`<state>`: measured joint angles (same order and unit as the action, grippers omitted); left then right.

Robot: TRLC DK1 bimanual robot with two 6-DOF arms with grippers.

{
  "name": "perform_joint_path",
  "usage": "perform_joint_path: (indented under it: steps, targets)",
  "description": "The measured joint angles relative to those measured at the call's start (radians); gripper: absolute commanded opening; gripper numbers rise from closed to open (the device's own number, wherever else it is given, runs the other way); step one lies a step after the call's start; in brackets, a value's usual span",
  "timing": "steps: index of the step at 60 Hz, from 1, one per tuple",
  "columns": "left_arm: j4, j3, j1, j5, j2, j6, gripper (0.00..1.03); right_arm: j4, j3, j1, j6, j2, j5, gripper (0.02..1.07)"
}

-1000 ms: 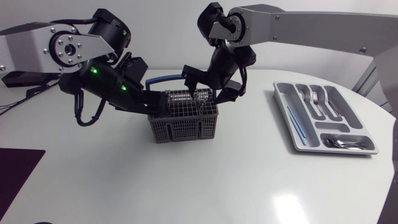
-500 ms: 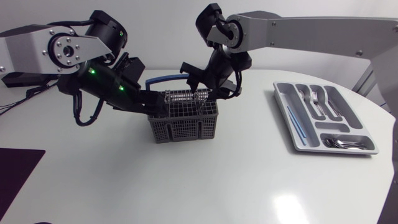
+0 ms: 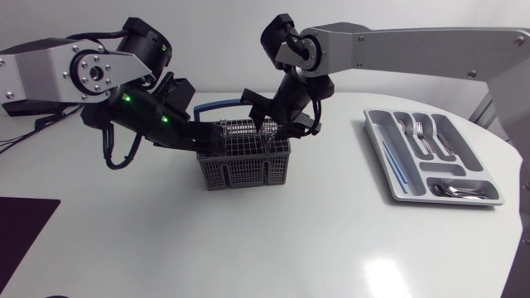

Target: Unload the cutlery basket into the drawer organizer.

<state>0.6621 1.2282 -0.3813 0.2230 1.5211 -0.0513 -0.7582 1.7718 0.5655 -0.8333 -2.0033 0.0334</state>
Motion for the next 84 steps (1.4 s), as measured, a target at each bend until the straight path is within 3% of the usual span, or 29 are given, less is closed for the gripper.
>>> perform_joint_path:
  steps: [19, 29, 45, 64, 68, 84]
  targets:
    - [-0.094, -0.064, -0.017, 0.012, 0.003, 0.014, 0.92, 0.048, -0.027, -0.011, -0.002, 0.0, -0.004, 0.64]
    - [-0.115, -0.094, 0.003, 0.106, 0.003, 0.142, 0.93, 0.079, -0.04, -0.012, -0.002, 0.0, -0.004, 0.64]
    - [-0.167, -0.15, 0.02, 0.132, -0.014, 0.276, 0.97, 0.11, -0.057, -0.018, -0.002, -0.001, -0.004, 0.6]
    - [-0.287, -0.201, -0.001, 0.123, -0.025, 0.291, 0.97, 0.134, -0.076, -0.018, -0.002, -0.001, -0.004, 0.6]
    - [-0.313, -0.207, -0.008, 0.101, -0.025, 0.291, 0.97, 0.136, -0.082, -0.018, -0.002, -0.001, -0.004, 0.52]
    - [-0.373, -0.242, -0.028, 0.062, -0.029, 0.291, 0.98, 0.164, -0.098, -0.018, -0.002, -0.001, -0.027, 0.46]
